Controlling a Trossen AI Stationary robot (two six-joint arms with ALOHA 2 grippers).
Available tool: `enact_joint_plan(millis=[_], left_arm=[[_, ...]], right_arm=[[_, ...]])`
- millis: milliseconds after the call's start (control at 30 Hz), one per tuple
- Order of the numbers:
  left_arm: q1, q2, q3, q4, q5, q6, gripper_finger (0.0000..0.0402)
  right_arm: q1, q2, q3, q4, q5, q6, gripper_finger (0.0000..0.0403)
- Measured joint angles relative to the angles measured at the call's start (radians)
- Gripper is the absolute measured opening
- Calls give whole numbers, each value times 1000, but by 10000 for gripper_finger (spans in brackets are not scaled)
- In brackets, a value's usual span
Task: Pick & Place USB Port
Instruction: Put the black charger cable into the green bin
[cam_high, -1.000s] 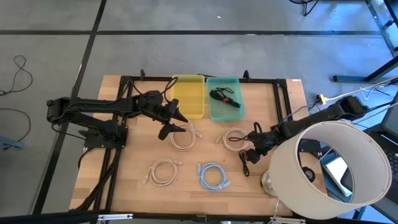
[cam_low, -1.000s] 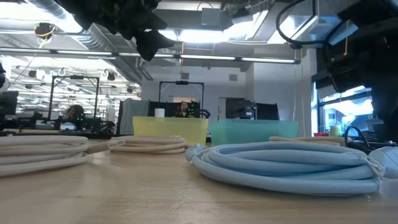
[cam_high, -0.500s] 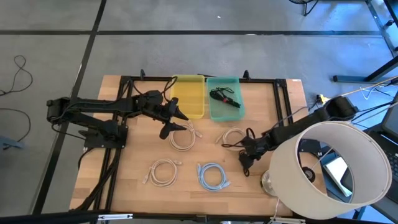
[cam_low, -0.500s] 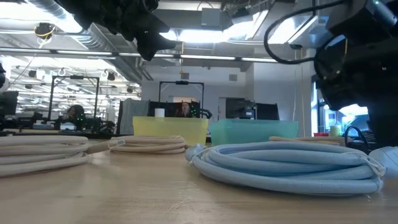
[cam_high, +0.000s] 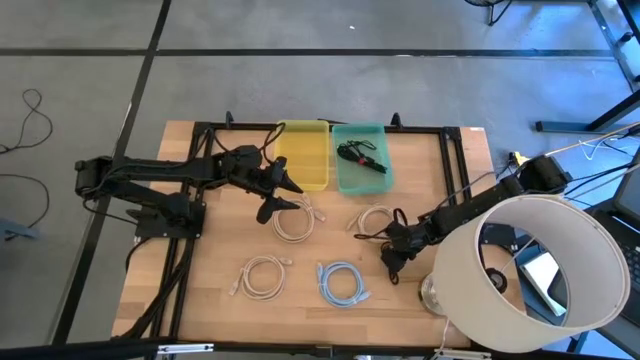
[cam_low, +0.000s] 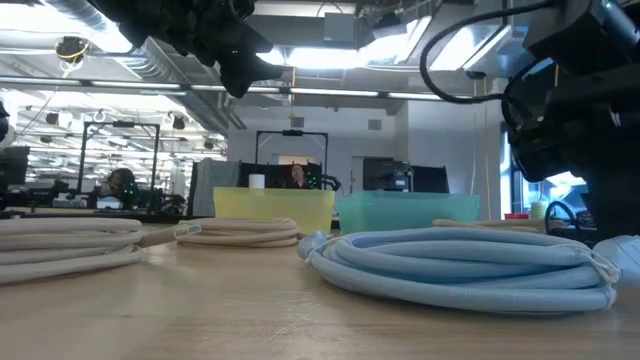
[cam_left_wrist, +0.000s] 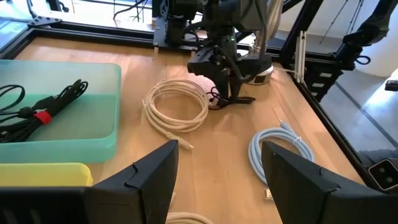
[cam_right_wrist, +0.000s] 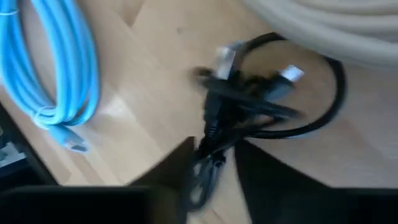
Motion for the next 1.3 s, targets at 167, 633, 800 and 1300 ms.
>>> enact_joint_plan(millis=[167, 633, 800, 1300], left_arm=[[0, 0, 0, 0, 0, -3, 224], [0, 0, 0, 0, 0, -43, 224], [0, 0, 0, 0, 0, -44, 224], [0, 0, 0, 0, 15, -82, 224]], right_arm=[[0, 0, 1, 12, 54, -39, 19], [50, 5, 110, -148, 72, -53, 11], [88, 4, 279, -430, 171, -105, 11], [-21, 1, 522, -770, 423, -398, 11]])
